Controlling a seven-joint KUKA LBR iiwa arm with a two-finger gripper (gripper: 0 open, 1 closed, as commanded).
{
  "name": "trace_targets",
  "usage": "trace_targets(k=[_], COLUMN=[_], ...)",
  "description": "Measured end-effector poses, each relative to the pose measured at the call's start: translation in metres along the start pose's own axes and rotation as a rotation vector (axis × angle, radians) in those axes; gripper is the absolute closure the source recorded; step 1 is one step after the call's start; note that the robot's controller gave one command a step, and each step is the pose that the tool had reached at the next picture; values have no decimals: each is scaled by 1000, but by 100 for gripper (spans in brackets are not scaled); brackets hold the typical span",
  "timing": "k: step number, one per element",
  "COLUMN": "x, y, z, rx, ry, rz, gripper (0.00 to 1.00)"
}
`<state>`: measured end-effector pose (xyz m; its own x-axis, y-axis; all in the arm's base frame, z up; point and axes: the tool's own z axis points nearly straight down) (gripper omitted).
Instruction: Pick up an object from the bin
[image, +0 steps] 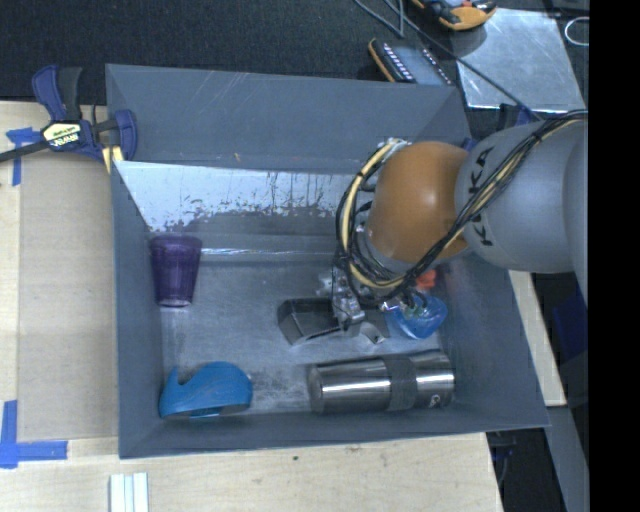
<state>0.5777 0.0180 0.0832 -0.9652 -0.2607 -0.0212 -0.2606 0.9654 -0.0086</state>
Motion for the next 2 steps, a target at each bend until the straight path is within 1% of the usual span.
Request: trace_targets(k=[1, 2], x=[-6, -3], y=[-2, -1], z=[-5, -5], rx=[2, 6], ry=[-3, -24], rz=[-4, -31], gripper=[100, 100])
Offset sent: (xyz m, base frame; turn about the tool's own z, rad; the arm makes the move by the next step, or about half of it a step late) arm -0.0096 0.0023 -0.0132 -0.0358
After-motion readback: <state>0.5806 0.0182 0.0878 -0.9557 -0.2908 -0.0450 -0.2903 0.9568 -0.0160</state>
